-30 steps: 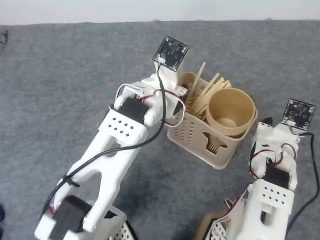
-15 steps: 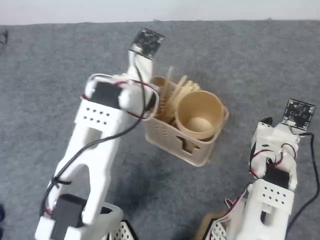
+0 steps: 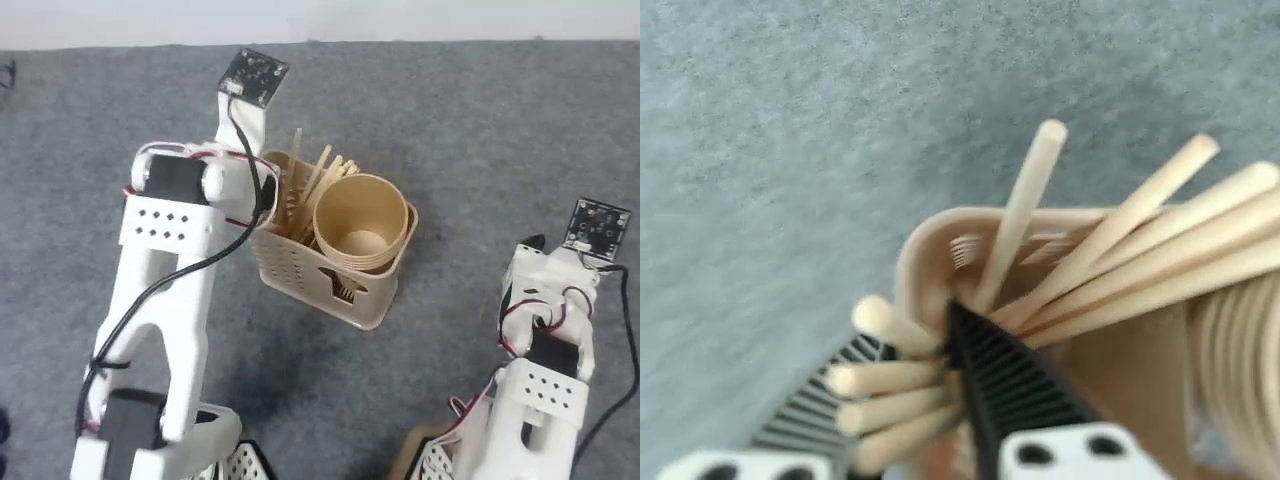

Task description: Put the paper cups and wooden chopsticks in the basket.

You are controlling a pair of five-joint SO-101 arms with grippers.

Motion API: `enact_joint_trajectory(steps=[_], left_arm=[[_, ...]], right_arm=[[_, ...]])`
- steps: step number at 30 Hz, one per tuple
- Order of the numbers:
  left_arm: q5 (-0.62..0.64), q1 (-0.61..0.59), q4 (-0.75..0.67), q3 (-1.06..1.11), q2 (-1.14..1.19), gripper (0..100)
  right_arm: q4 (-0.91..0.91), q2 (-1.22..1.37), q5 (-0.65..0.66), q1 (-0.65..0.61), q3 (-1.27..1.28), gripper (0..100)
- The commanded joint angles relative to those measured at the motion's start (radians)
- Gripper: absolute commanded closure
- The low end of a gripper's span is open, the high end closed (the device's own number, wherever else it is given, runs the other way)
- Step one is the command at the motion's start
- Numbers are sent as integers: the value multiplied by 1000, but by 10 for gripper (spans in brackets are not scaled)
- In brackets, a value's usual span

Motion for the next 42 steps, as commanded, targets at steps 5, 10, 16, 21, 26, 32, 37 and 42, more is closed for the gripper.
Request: enact_joint_trajectory(steps=[5,10,16,21,26,32,37,42], left_arm=[[-12,-2,-18,-143,-239,779],[-14,-12,-32,-168,-325,779],[29,-281,52,-305,-577,779],[49,-416,187,-176,-813,776],[11,-419,86,239,-898,775],[164,-420,26,599,-1054,775],[184,-414,-58,733,-1293,775],[180,-414,-55,839,-1499,775]], right_arm=[[-16,-18,12,-8,-6,845],[-15,-18,12,-8,-6,845],[-15,-18,15,-12,-6,845],[-13,-18,15,-77,-8,844],[47,-19,17,-87,-63,844],[547,-19,17,-87,-334,844],[837,-19,17,-91,-621,844],[1044,-19,17,-93,-836,844]])
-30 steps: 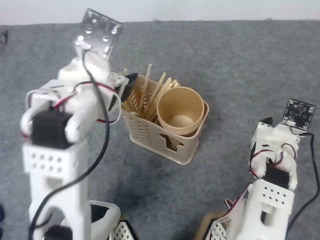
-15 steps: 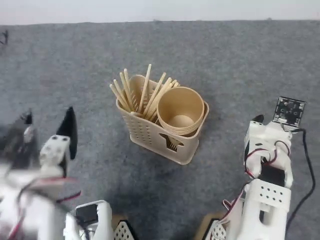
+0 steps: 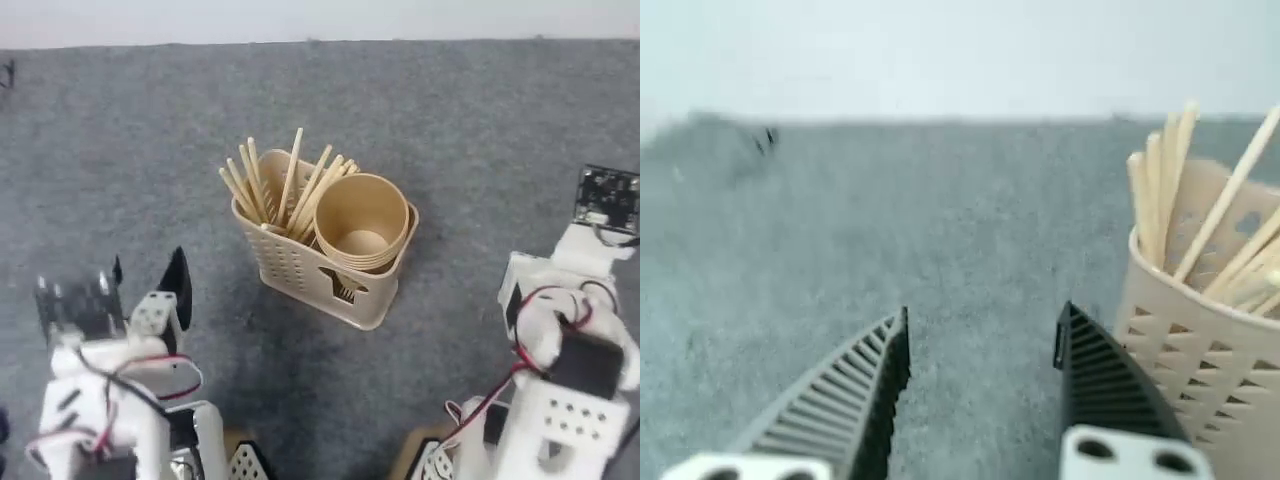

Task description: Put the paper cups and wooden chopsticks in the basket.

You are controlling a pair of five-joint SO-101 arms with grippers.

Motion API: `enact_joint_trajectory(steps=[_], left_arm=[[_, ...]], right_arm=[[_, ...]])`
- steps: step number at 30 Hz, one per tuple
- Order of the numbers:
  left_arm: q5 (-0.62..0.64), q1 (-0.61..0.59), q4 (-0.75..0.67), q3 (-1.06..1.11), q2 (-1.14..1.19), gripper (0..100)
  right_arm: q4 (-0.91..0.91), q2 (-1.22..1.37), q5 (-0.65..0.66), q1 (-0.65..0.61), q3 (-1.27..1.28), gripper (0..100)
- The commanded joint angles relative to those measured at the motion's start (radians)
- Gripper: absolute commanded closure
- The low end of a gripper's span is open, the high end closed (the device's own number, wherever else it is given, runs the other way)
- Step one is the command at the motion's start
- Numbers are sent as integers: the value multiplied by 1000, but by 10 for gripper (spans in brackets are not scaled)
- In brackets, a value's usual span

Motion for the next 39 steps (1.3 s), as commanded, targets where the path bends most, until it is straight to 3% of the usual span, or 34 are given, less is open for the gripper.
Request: enact_joint_trajectory(steps=[1,6,10,17,20,29,33,39], left_arm=[[9,3,2,85,-129,775],[8,0,-37,357,-181,775],[8,-5,-74,481,-180,775],[9,-3,-61,567,-180,776],[12,-5,28,585,-180,778],[12,-104,2,607,-178,779],[12,-100,-81,677,-178,779],[14,75,-130,835,-178,779]], right_arm=[[145,-18,14,-5,-164,844],[311,-18,14,-104,-189,844],[334,-87,14,-166,-189,847],[315,-526,14,-173,-157,844],[255,-722,23,-174,-26,844],[222,-696,89,-171,130,844],[74,-713,89,-173,331,844],[-10,-711,86,-173,618,844]])
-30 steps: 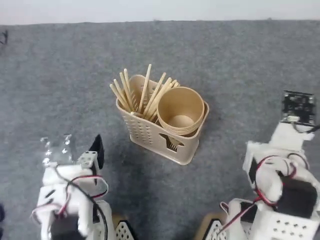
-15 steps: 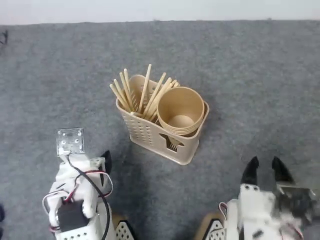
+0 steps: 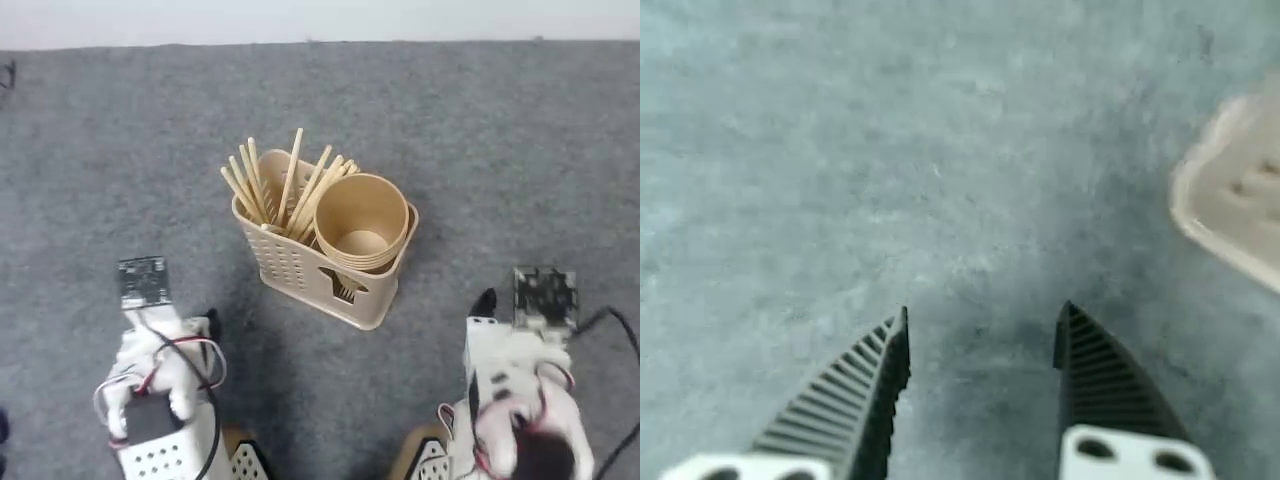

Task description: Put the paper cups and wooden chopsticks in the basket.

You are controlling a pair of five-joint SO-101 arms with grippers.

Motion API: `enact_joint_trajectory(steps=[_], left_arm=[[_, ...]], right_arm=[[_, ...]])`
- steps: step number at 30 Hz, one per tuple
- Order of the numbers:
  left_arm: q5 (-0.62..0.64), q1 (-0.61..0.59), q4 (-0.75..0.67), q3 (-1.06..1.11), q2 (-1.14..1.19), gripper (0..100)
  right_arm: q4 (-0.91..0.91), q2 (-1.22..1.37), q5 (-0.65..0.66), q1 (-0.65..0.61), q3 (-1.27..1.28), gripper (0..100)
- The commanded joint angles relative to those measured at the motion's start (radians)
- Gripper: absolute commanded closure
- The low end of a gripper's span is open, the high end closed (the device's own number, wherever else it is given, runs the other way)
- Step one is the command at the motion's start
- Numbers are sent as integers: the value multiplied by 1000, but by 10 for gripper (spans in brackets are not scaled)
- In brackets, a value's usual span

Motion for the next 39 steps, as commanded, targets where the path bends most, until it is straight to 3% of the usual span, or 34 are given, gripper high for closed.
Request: enact_joint_trajectory(steps=[1,6,13,19,31,34,39], left_arm=[[11,103,-35,22,-14,779],[11,110,-35,22,-14,779],[11,110,-35,22,-14,779],[11,114,-35,22,-14,779],[9,115,-35,22,-14,779],[9,118,-35,22,-14,778],[9,118,-35,22,-14,778]], right_arm=[[-33,-1,11,-8,129,844],[-44,1,8,-4,305,848],[-77,1,6,30,330,904],[-254,8,6,30,520,927],[-166,8,6,38,519,929],[-166,8,6,-16,519,929],[-166,8,6,-275,519,929]])
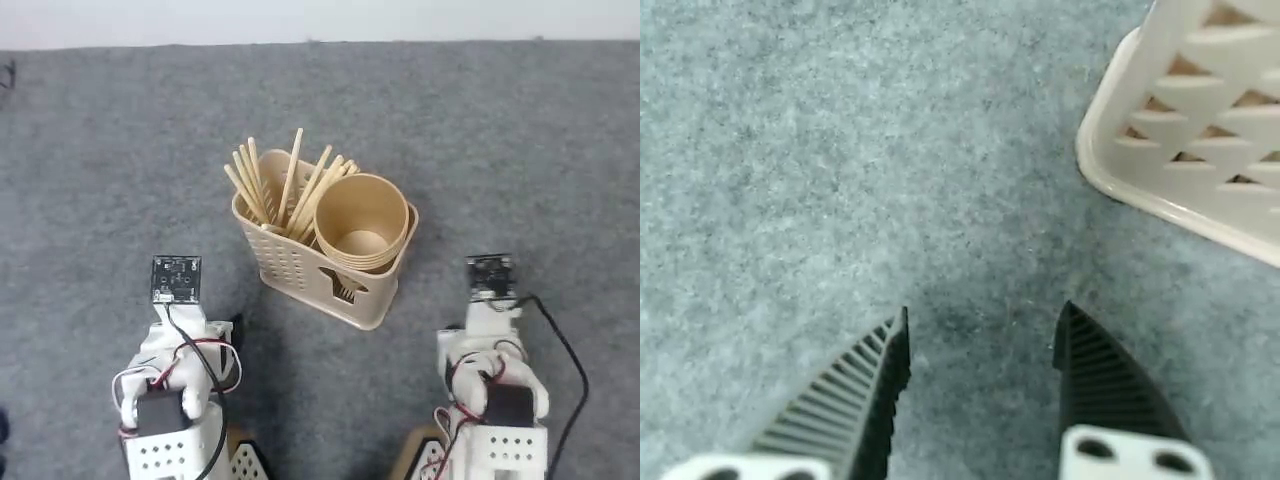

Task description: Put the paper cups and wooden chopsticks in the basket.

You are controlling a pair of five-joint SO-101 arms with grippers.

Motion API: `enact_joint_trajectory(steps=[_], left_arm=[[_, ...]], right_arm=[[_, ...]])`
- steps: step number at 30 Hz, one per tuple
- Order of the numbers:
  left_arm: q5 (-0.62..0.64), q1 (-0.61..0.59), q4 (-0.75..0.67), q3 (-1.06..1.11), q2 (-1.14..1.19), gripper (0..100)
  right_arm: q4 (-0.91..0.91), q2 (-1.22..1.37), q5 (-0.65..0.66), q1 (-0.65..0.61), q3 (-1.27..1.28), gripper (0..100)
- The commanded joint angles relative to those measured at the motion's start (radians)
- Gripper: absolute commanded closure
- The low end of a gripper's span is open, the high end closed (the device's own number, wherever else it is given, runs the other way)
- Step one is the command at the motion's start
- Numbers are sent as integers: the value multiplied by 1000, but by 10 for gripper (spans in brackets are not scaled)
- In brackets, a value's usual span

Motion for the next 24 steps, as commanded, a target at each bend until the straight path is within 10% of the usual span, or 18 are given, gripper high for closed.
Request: enact_joint_trajectory(steps=[1,8,24], left_arm=[[9,8,-20,-5,-14,778],[9,8,-20,-5,-14,778],[8,92,-20,-5,-14,778]], right_arm=[[10,-1,9,-170,18,929],[12,-5,12,82,17,929],[15,-7,11,35,17,929]])
